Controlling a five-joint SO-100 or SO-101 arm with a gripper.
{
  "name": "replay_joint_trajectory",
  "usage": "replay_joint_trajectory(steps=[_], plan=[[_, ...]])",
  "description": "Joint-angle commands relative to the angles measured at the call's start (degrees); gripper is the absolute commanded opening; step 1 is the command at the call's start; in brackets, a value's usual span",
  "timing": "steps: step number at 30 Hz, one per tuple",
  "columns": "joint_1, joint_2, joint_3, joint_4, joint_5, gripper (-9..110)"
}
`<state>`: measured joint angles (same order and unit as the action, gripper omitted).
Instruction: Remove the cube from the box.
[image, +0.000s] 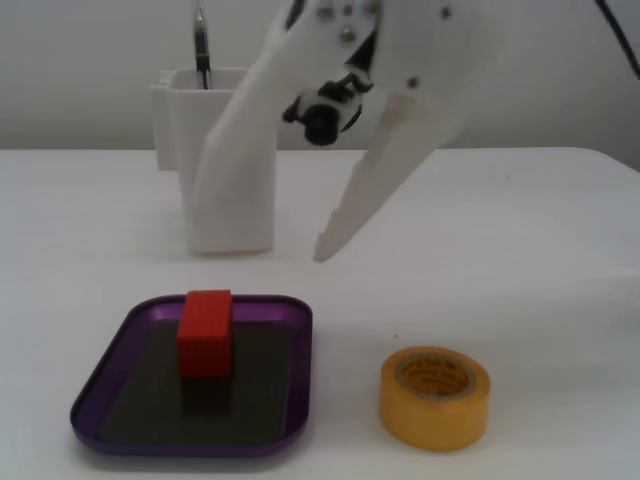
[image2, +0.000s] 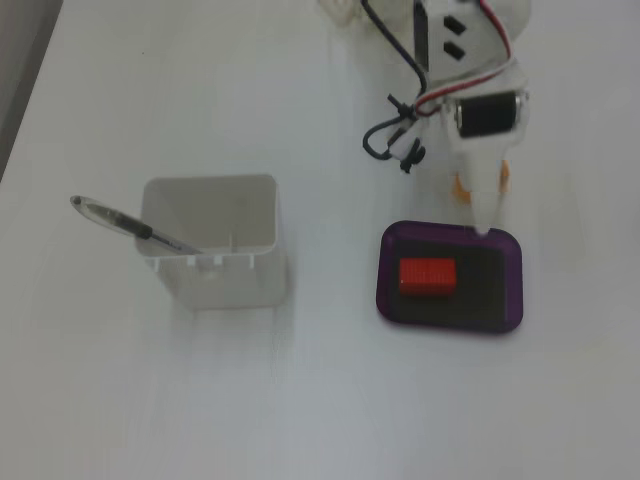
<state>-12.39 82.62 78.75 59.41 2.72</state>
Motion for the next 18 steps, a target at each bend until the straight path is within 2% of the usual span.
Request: replay_joint_trajectory(steps=[1,9,18], plan=[[-0.44,-8.26,-10.99,0.62,1.93,23],[3.43,-20.92,-21.27,1.23,1.41,23],[7.03,-24.52,-21.97,0.70,1.23,23]])
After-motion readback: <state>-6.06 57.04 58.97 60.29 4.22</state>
